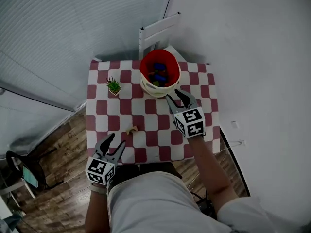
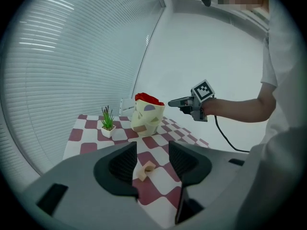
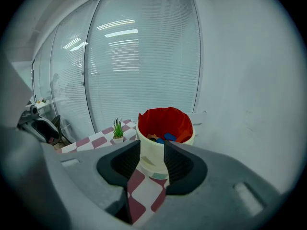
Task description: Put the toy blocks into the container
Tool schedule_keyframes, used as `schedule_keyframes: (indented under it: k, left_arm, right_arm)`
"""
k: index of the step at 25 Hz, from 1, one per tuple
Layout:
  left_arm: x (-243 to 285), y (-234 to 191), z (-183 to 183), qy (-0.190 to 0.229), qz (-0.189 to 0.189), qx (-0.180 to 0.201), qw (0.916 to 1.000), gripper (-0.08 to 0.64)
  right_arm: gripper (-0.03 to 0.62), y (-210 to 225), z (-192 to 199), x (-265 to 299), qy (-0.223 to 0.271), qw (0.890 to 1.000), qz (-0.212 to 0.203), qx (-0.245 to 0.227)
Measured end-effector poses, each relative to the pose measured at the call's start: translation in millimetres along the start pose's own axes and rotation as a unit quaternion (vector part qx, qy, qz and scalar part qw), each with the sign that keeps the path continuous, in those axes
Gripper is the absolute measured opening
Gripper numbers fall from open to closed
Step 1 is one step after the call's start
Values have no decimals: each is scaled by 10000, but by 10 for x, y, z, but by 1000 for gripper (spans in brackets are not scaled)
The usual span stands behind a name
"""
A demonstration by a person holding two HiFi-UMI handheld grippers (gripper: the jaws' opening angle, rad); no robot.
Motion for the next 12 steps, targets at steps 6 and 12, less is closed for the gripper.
schedule_keyframes:
  k: [6,12]
  left_arm:
    - [178,-45,136,-432,390,249,9980,189]
    - [402,-152,337,-848,626,522,9931,190]
  right_arm:
    - [143,-148,304,-293,-51,9991,192,364]
    - [143,-273,736,-509,-259,9958,490,724]
Point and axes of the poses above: the fingertips, and each gripper's own axes: x forward along the fingers, y to its right, z out of its underside, the point moved 4 cm from there along -x, backward along the fingers, and after that the axes turned 2 degrees about z, right-handed, at the moved point
